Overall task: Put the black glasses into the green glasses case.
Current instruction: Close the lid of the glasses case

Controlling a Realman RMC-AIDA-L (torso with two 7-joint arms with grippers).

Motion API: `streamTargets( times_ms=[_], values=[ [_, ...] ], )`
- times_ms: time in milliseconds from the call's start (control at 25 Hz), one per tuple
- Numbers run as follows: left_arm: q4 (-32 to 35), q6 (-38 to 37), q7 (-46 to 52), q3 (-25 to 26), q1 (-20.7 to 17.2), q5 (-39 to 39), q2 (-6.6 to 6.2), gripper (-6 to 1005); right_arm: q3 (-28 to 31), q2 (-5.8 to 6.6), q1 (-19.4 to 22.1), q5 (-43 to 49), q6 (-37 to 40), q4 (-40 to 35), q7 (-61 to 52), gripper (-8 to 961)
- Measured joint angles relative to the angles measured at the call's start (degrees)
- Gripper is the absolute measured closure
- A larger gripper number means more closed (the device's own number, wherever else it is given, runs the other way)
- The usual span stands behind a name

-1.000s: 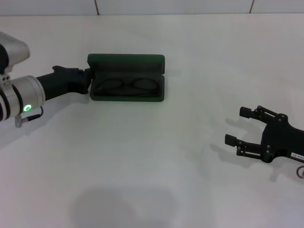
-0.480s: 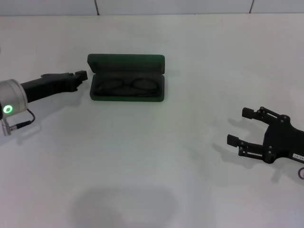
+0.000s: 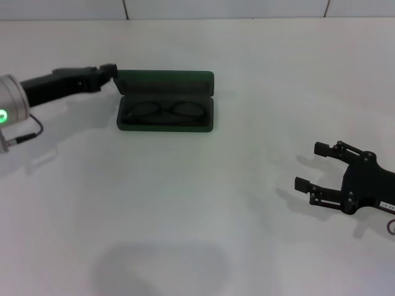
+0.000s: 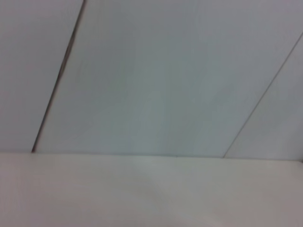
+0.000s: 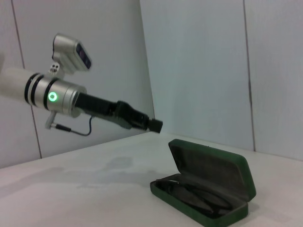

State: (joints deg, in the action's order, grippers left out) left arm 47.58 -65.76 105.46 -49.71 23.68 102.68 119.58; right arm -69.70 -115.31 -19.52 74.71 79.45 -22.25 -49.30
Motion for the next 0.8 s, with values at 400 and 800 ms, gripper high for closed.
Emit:
streamTargets(
  times_ms=[400, 800],
  values=[
    [12.04, 9.52, 22.03, -8.86, 3.98, 4.88, 0.06, 958, -0.09, -0.05, -0.42, 0.0, -0.73, 0.1, 0.0, 94],
    [11.04, 33.32, 37.44, -31.86, 6.26, 13.09, 0.48, 959, 0.14, -0.03, -0.43, 0.0, -1.42, 0.1, 0.02, 94]
  ],
)
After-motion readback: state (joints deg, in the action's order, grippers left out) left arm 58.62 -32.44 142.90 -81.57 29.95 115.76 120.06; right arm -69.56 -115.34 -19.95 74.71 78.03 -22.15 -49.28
